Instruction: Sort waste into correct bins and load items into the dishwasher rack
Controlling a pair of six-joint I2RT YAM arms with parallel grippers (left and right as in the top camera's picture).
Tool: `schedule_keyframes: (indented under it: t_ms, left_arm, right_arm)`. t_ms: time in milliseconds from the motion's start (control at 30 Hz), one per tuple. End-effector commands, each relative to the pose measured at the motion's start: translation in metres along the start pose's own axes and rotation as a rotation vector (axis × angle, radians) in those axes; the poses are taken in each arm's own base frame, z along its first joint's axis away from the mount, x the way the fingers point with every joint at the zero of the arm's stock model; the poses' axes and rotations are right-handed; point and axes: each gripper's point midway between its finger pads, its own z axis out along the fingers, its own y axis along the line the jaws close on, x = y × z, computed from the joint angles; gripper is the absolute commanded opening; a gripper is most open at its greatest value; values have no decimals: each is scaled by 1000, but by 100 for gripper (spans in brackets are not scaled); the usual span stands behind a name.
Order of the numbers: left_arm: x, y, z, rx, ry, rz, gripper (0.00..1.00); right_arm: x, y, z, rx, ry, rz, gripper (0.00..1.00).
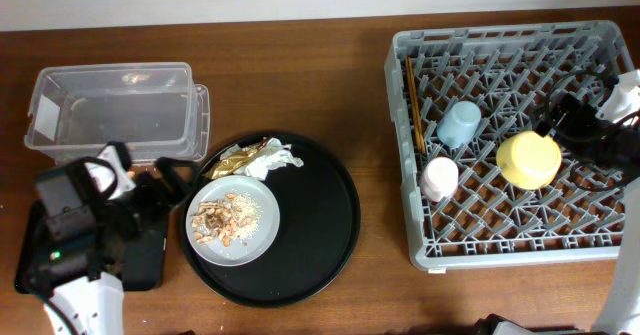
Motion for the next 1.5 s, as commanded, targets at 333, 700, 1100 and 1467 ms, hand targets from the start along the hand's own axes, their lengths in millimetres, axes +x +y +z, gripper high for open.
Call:
schedule_keyframes:
  t_ms: [333, 700, 1100, 1467]
  left_arm:
    - [57, -43, 138, -389, 231, 598, 99]
    - [61, -20, 203, -439, 229, 541, 46]
    - [75, -14, 220, -483, 224, 504, 18]
    - [96, -55, 157, -333, 369, 456, 1]
  right_arm:
    - [-3, -3, -1, 12, -7, 9, 99]
    - [-3, -3, -1, 12, -7, 9, 99]
    - [-3, -3, -1, 11, -7, 9, 99]
    - [-3, -3, -1, 12, -7, 9, 99]
